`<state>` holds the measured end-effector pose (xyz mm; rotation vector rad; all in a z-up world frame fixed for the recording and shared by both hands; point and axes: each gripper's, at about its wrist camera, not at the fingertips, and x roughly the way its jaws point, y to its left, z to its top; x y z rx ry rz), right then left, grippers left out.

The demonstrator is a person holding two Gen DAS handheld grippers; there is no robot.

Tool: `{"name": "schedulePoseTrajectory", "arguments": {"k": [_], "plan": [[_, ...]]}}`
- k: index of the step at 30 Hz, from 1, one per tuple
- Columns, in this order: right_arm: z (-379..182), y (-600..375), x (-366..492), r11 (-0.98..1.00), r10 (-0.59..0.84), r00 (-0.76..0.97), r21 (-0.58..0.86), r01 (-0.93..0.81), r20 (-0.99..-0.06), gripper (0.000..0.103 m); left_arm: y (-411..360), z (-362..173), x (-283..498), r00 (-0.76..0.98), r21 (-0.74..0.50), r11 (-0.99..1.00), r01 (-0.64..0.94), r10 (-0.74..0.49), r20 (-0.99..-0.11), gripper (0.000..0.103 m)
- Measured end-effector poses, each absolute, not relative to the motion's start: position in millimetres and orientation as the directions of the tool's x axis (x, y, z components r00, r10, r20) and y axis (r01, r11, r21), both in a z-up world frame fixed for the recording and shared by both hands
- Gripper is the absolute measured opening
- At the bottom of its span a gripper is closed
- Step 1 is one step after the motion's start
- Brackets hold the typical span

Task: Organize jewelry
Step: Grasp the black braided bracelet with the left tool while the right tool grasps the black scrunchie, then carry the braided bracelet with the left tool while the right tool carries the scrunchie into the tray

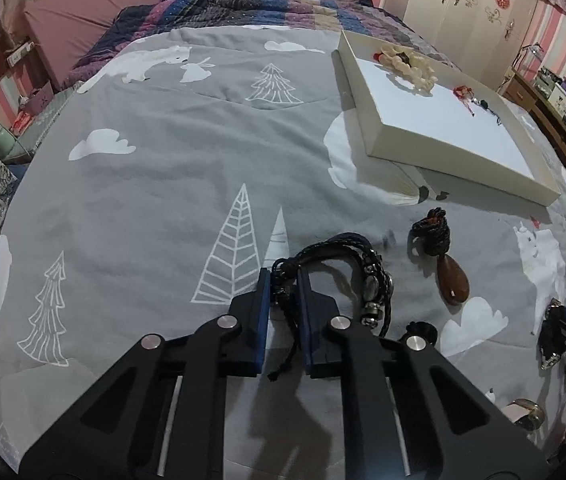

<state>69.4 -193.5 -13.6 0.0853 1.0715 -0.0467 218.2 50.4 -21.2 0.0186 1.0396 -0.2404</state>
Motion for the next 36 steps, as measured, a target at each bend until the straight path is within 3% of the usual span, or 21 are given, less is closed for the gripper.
{"name": "schedulePoseTrajectory", "arguments": {"k": [6, 13, 15, 23, 36], "plan": [[-9.2, -201.5, 77.9, 0.994, 0.027, 0.487, 0.074, 0.077, -0.873, 0.013, 45.3, -10.2, 216.1, 0.506, -0.102, 0.968, 0.229, -0.208, -0.837, 0.011], [11.4, -215.0, 96.7, 0.994, 0.014, 0.533, 0.070, 0.084, -0.846, 0.013, 39.5, 22.7, 214.0, 0.563, -0.089, 0.962, 0.257, -0.224, -0.795, 0.008], [19.6, -219.8, 106.3, 0.994, 0.009, 0.547, 0.066, 0.084, -0.837, 0.013, 35.1, 33.2, 217.4, 0.571, -0.091, 0.959, 0.268, -0.235, -0.786, 0.000], [52.3, -238.3, 150.4, 0.995, -0.033, 0.601, 0.030, 0.093, -0.798, 0.013, 14.0, 69.5, 232.5, 0.624, -0.065, 0.950, 0.307, -0.252, -0.739, 0.000], [58.5, -240.7, 170.1, 0.995, -0.017, 0.616, 0.047, 0.088, -0.788, 0.013, -2.2, 29.2, 244.7, 0.515, -0.098, 0.946, 0.311, -0.254, -0.819, 0.000]]}}
